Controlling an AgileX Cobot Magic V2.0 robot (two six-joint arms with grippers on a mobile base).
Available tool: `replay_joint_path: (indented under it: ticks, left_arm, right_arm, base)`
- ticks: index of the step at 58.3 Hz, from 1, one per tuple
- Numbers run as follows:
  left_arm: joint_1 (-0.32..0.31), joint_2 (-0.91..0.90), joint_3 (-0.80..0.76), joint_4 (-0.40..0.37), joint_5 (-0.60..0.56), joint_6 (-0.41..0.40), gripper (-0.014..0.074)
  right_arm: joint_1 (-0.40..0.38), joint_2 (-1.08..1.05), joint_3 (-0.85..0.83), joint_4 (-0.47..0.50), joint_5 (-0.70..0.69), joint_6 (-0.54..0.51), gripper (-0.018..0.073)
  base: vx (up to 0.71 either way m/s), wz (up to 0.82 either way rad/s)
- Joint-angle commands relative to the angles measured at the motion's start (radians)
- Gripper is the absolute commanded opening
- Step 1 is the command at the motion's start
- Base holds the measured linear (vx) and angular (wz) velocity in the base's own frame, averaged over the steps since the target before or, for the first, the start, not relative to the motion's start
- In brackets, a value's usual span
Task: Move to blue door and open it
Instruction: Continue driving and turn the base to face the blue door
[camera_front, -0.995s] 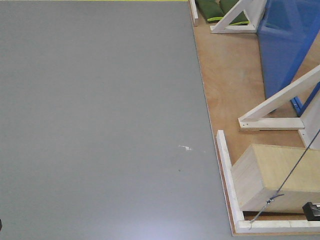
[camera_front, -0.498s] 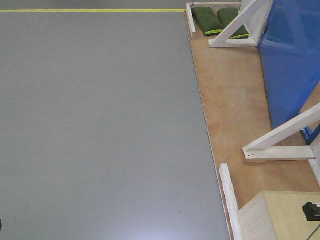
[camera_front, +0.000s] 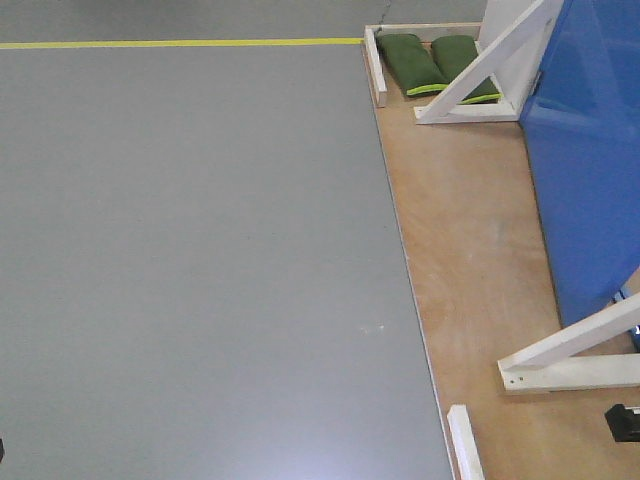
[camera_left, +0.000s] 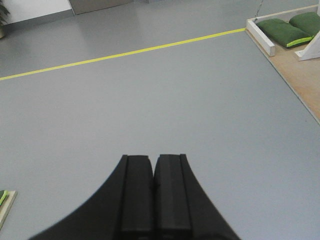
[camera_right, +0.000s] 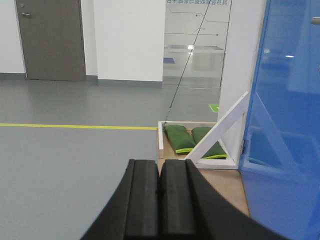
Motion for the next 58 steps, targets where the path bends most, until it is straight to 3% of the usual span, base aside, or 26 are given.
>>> replay_joint_path:
  ticks: [1, 58]
  left_arm:
    - [0.001, -0.009, -0.004, 0.002, -0.077, -0.002, 0.007]
    - [0.001, -0.009, -0.004, 0.002, -0.077, -0.002, 0.007]
  right_arm:
    - [-0.003, -0.018, 0.02, -0.002, -0.08, -0.009, -0.0011]
    - [-0.003, -0.018, 0.02, -0.002, -0.08, -0.009, -0.0011]
  base:
    - [0.41, -0.04]
    - [0.32, -0.01]
